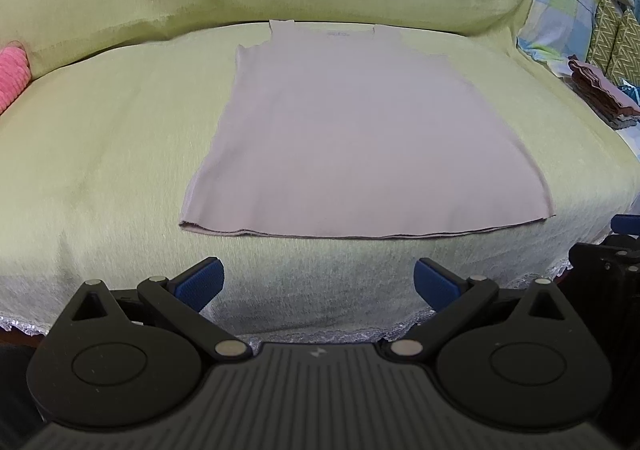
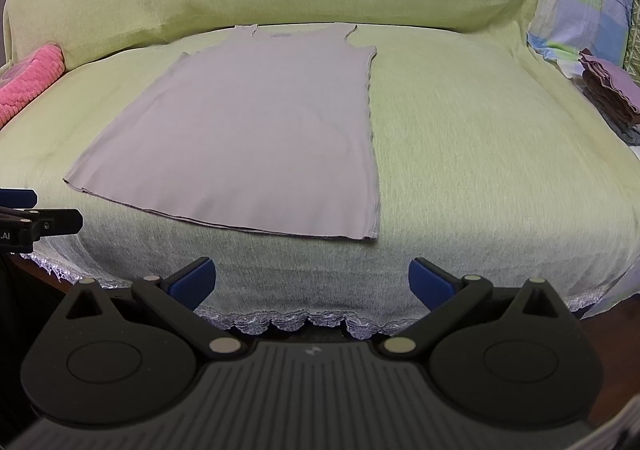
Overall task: Fold clothes
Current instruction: 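Move both grippers toward the hem of the beige tank top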
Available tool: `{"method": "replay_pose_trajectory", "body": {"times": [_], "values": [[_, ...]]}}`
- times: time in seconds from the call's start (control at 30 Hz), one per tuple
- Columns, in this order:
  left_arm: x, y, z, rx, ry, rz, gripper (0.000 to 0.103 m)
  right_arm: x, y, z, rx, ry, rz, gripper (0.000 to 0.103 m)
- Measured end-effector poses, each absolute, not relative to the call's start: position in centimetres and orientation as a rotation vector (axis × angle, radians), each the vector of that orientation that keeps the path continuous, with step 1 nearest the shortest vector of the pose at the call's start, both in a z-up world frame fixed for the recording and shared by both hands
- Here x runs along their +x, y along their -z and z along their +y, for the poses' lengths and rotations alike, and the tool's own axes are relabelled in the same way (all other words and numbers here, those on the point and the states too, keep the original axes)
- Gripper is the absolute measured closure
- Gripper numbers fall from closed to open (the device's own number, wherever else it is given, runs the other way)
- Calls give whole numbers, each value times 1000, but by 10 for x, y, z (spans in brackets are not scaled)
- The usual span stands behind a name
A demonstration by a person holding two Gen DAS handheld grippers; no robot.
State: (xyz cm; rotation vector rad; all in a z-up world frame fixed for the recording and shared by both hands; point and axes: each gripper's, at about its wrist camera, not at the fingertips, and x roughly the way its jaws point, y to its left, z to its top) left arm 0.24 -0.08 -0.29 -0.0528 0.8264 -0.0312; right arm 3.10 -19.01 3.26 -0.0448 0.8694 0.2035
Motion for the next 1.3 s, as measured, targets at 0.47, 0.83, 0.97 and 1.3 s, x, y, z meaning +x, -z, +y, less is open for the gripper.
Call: {"method": "replay_pose_trajectory", "body": {"times": [0.47, 0.83, 0.97, 1.3], "values": [[9, 18, 29, -76, 15, 826, 1, 35, -34, -196, -8, -243, 830, 1], [22, 18, 58, -61, 44, 807, 1, 49, -28, -208, -3, -258, 867, 1], [33, 20, 55, -43, 47, 821, 1, 54, -23, -214, 35, -243, 875, 1], [35, 29, 56, -32, 56, 853, 1, 68, -13, -223, 90, -196, 875, 1]]}}
